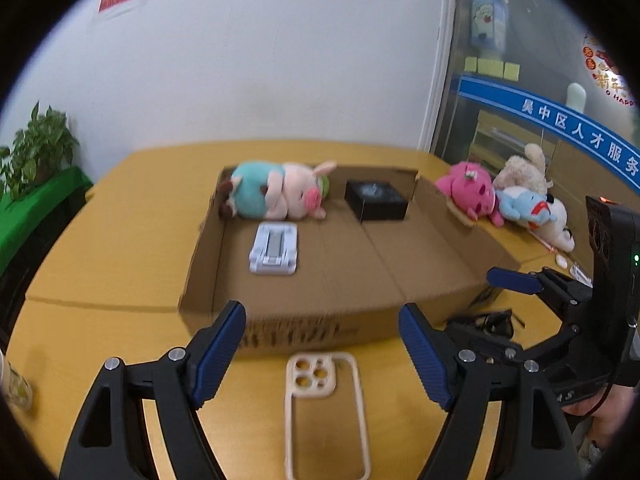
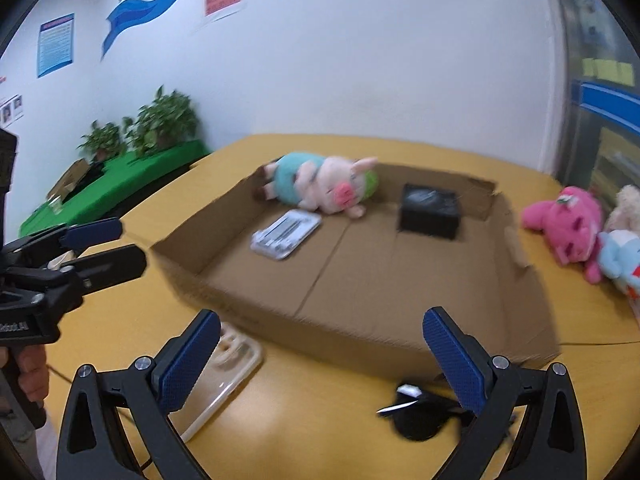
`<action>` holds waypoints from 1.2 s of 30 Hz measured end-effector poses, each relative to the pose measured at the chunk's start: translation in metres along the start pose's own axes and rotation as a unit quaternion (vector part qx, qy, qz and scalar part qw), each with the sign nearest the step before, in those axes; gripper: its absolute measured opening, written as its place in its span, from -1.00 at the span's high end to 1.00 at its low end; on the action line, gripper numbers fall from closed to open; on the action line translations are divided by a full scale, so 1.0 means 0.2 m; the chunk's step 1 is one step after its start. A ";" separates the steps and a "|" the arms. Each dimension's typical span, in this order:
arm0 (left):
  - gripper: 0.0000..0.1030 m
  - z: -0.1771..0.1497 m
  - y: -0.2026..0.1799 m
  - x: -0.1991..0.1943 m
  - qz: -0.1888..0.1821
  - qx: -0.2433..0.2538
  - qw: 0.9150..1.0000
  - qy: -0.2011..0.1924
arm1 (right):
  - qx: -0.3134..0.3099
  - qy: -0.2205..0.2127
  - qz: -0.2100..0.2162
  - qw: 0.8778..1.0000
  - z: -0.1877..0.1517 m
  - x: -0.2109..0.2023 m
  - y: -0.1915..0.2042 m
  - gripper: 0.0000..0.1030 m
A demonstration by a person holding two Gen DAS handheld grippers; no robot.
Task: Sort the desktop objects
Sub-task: 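Move the left gripper over the clear phone case on the table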
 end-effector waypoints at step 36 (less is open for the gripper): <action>-0.27 -0.70 -0.33 0.25 -0.117 0.216 0.942 0.226 | -0.046 0.165 0.152 0.973 -0.41 0.21 -0.02 -0.86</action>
Point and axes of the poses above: each gripper's, at about its wrist camera, not at the fingertips, and x roughly the way its jaws point, y to its left, z to its top, the point moved 6 cm from there along x, roughly the way its jaws point, and after that the axes turned 5 degrees about -z, right-handed, at the moved point
